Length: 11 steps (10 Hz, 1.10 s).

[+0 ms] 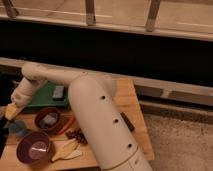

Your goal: Place fork in plastic cup

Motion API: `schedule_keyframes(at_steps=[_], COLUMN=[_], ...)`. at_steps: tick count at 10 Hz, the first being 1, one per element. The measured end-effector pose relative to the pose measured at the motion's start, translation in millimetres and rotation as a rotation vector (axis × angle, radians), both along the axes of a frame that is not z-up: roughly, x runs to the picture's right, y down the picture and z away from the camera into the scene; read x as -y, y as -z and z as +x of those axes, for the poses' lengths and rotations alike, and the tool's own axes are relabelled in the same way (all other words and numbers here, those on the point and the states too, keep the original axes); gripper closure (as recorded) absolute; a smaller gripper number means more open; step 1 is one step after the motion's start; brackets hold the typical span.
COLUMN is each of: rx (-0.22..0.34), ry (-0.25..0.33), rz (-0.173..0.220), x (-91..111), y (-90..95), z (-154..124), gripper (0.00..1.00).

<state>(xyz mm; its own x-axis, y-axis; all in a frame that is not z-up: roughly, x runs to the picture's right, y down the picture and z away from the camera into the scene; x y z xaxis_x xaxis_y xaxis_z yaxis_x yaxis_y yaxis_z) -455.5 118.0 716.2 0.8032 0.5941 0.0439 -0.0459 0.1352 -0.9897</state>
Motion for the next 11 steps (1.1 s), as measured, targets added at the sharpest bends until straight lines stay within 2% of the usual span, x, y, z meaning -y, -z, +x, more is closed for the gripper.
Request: schedule_keyframes(at_steps=[1,7,9,11], rx=[-0.003,-0.020,-0.029,-0.052], ry=[0.002,0.001,-0.013,-0.046], rz=[0.001,0.023,0.066,0.133], x=[-0.4,4.9,21.2,48.7], y=[-0.9,0.6,9.6,25.4], z=[0.6,6.2,12.0,25.2], gripper=[0.38,0.38,0.38,0.38])
